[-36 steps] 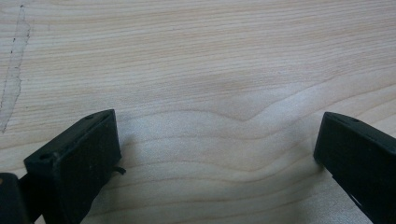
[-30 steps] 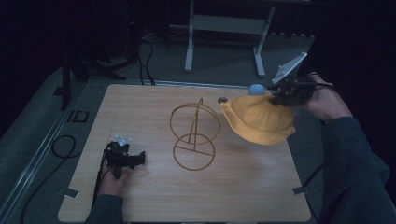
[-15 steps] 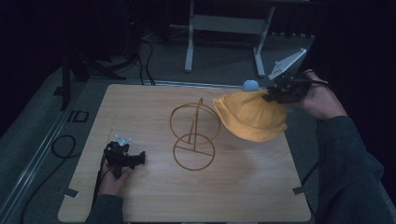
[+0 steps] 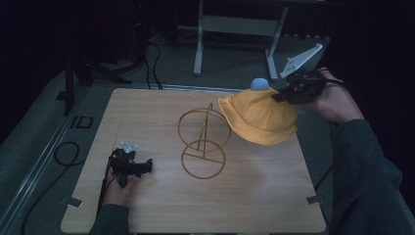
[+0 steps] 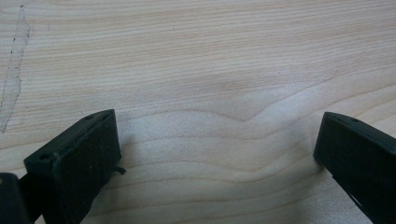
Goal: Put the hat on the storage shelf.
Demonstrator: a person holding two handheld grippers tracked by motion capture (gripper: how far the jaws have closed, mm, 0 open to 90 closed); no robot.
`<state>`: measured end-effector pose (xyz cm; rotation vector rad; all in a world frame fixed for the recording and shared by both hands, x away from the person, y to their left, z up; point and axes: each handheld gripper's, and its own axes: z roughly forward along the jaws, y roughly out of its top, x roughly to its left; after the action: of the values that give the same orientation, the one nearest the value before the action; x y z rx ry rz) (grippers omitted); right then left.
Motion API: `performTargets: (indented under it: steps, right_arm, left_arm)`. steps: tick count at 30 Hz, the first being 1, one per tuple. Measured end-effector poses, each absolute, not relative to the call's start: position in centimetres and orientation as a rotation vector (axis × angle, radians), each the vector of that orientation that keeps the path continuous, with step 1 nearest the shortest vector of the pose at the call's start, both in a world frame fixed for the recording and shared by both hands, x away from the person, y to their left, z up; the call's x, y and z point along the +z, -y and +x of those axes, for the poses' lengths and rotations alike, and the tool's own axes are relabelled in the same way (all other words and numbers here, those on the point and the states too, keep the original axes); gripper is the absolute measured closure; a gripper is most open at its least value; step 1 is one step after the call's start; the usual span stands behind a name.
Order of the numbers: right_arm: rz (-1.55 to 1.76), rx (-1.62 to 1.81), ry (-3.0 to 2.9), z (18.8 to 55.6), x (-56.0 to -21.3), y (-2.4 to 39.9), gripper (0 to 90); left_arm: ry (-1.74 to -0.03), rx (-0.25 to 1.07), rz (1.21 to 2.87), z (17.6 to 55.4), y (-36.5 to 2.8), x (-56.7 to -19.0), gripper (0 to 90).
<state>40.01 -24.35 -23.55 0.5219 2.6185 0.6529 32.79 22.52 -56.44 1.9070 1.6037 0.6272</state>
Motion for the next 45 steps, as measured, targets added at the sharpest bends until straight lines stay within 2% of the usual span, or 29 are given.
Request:
performTargets:
  steps: [16, 45]
  right_arm:
    - [0.457, 0.702, -2.614, 39.7, -22.0, 22.0, 84.4]
    - [0.252, 0.641, -2.688, 39.5, -22.4, 12.0, 84.1]
  left_arm:
    - [-1.604, 0.627, 1.906, 32.8, -22.5, -56.4, 0.4]
    - [-1.604, 0.627, 1.906, 32.8, -22.5, -56.4, 0.4]
